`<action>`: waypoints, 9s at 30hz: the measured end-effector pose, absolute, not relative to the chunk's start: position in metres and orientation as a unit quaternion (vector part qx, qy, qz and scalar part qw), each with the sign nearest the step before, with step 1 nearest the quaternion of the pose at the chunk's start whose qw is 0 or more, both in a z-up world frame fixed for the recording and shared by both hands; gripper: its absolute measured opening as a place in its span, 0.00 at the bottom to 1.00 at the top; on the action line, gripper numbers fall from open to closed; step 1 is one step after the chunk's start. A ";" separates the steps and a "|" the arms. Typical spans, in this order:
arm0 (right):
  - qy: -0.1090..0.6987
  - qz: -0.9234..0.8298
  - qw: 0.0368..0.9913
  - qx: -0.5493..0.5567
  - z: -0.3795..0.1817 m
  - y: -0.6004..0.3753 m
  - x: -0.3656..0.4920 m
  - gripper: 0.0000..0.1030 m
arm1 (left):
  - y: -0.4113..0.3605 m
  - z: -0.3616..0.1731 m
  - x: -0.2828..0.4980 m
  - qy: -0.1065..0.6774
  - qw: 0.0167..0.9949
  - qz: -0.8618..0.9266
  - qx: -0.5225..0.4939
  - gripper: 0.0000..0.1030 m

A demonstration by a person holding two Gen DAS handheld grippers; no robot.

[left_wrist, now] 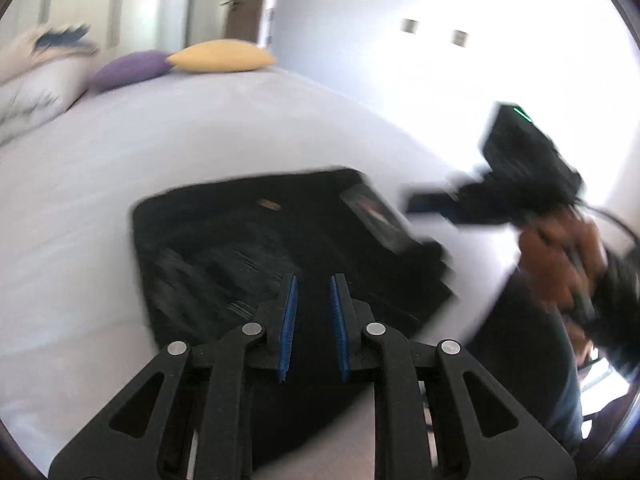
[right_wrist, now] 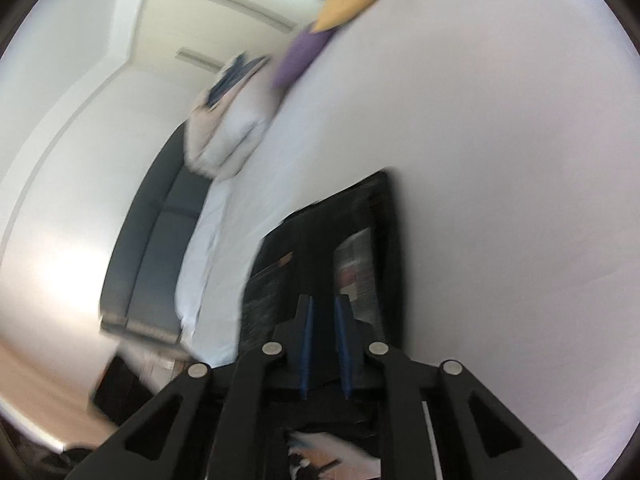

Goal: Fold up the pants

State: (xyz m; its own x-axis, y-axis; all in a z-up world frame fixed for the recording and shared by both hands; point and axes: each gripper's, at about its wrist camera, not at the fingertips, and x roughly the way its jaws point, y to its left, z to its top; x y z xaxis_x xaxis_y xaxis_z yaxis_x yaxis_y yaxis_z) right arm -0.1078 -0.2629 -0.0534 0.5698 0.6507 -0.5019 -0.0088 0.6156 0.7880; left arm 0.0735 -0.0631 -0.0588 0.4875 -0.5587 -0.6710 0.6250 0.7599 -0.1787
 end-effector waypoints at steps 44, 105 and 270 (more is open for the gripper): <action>0.434 0.109 0.811 0.377 -0.071 -0.277 -0.095 0.68 | 0.061 -0.077 0.093 0.418 0.854 -0.273 -0.144 0.96; 0.432 0.107 0.858 0.256 -0.025 -0.305 0.086 0.18 | -0.016 -0.044 0.245 0.463 0.835 -0.297 -0.025 0.21; 0.366 -0.106 0.923 0.061 0.052 -0.156 -0.179 1.00 | 0.064 0.001 -0.034 0.372 0.926 -0.064 0.022 1.00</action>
